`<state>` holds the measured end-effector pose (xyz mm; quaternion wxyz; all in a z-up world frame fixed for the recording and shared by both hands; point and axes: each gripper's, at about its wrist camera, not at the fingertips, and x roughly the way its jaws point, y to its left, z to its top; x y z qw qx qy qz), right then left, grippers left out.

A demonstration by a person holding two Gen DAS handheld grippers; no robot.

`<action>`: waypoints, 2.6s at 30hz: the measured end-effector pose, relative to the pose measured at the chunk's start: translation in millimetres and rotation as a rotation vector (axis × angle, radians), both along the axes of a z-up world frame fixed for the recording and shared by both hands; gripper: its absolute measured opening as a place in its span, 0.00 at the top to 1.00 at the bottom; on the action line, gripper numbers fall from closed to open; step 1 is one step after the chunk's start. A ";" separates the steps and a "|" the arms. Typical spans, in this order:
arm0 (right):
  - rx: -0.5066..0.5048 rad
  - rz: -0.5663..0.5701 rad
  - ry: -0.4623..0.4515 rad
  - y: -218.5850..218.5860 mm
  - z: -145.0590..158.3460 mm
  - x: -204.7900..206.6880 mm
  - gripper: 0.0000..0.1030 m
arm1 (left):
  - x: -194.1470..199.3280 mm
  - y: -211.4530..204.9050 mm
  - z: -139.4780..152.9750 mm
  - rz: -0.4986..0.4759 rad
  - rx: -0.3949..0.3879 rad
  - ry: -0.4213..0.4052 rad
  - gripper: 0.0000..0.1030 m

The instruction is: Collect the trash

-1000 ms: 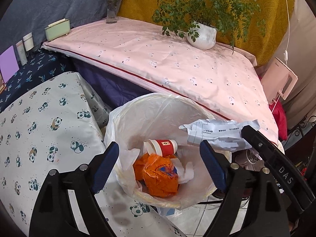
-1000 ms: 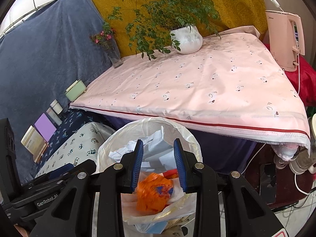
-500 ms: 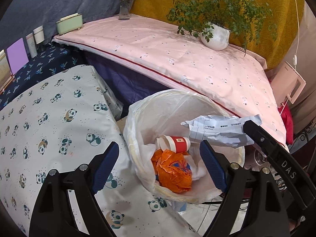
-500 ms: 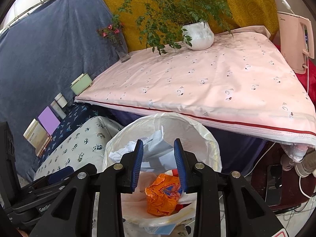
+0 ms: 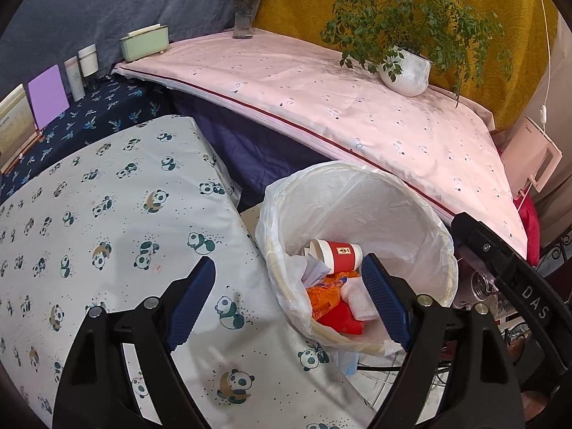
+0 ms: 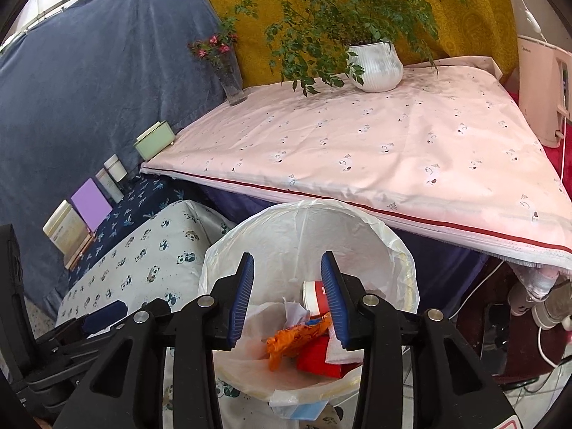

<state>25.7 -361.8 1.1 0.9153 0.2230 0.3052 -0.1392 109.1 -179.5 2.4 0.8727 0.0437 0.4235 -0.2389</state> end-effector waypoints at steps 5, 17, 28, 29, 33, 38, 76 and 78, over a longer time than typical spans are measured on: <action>-0.023 0.005 0.007 5.6 5.3 -4.7 0.56 | -6.5 5.6 3.5 0.010 0.006 -0.011 0.22; -0.138 0.018 0.037 27.1 18.9 -23.3 0.41 | -27.7 24.2 11.0 0.044 0.029 -0.053 0.14; -0.230 0.031 0.068 48.6 21.2 -40.0 0.21 | -44.4 39.0 8.1 0.073 0.059 -0.075 0.12; -0.235 0.033 0.071 49.9 21.3 -41.0 0.20 | -45.5 40.7 7.3 0.078 0.064 -0.076 0.12; -0.254 0.038 0.085 55.3 19.9 -44.1 0.19 | -49.7 46.4 4.8 0.097 0.075 -0.085 0.12; -0.259 0.034 0.106 56.8 15.6 -49.0 0.19 | -53.8 51.1 -2.2 0.121 0.091 -0.079 0.12; -0.259 0.078 0.151 62.7 -10.9 -74.2 0.07 | -84.4 45.2 -26.3 0.124 0.173 -0.077 0.11; -0.260 0.078 0.153 62.3 -10.6 -73.8 0.07 | -84.9 44.4 -26.2 0.122 0.172 -0.076 0.11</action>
